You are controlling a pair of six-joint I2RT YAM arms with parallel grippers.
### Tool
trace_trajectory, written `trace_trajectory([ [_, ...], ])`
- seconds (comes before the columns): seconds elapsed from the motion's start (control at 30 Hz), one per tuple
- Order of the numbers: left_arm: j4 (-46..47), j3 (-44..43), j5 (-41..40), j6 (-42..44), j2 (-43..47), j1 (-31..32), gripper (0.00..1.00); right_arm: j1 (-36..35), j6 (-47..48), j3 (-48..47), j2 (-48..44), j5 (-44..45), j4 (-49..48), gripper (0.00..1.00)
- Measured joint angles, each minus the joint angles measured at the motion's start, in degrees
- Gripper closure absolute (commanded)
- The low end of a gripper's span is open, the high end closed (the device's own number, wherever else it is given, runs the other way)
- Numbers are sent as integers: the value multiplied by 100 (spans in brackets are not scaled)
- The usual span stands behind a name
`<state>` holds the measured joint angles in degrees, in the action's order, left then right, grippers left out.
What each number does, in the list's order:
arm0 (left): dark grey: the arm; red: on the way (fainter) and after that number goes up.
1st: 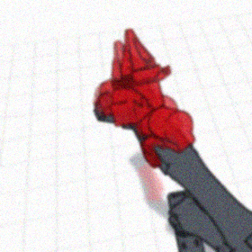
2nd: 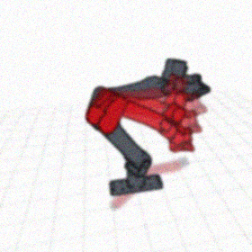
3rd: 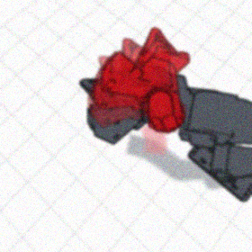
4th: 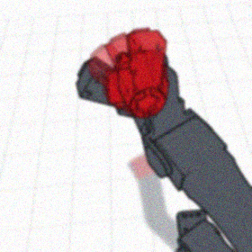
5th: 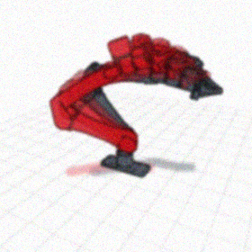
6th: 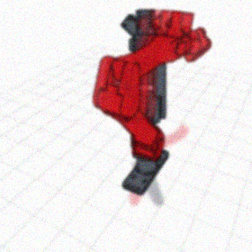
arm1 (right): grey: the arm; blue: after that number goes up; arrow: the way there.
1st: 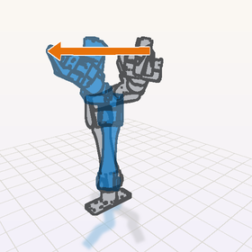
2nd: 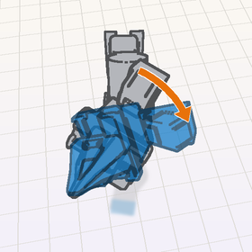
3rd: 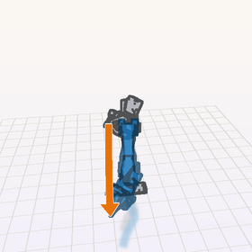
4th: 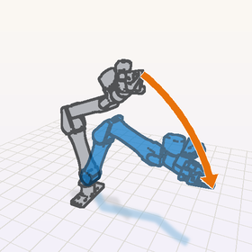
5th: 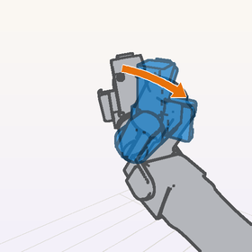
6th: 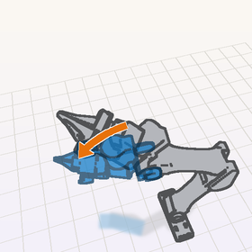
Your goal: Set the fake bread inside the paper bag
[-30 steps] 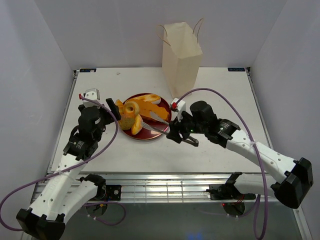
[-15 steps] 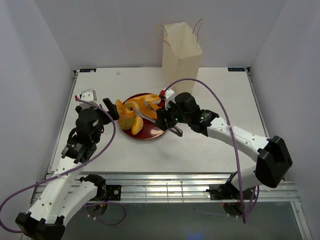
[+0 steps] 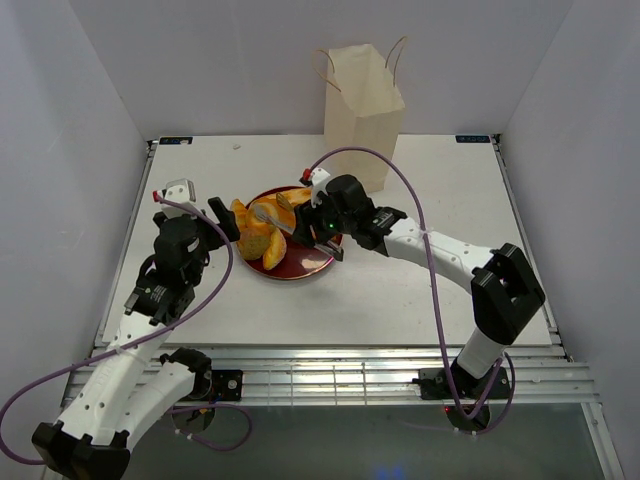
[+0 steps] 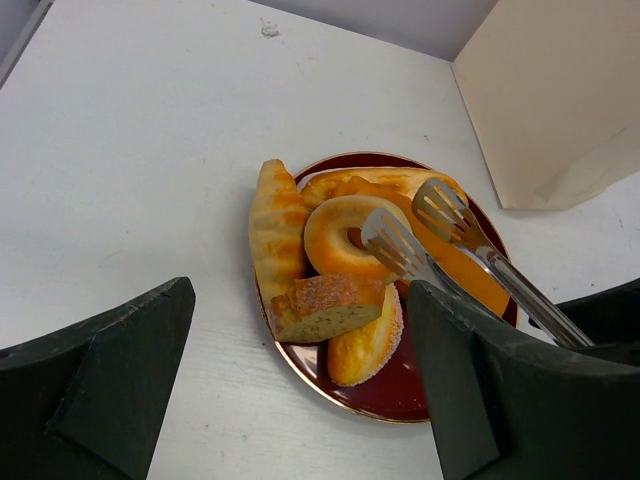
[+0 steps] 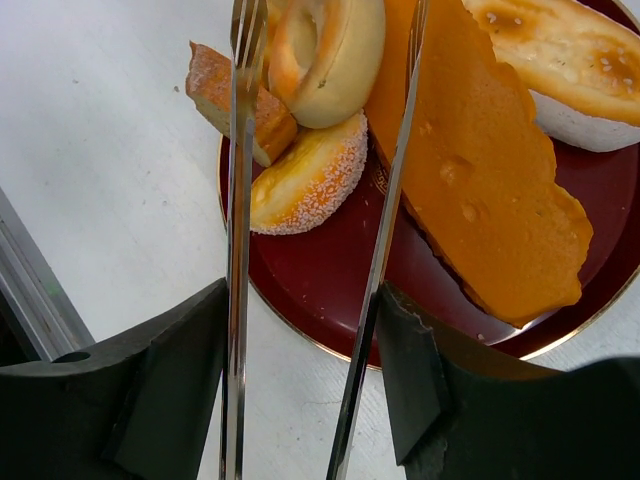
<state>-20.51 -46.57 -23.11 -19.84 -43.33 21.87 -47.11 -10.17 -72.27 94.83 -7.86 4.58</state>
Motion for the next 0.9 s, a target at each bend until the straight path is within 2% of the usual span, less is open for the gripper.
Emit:
trace_trajectory([
  [0.27,2,4,81,-15,-50,0,2,15,-83,-138,345,42,-4,41],
  [0.4,2,4,129,-15,-50,0,2,15,-122,-140,358,42,-7,53],
  [0.53,2,4,153,-15,-61,0,2,15,-138,-155,356,46,0,59],
  [0.9,0,4,153,-15,-98,0,2,17,-13,-850,-125,197,479,60],
])
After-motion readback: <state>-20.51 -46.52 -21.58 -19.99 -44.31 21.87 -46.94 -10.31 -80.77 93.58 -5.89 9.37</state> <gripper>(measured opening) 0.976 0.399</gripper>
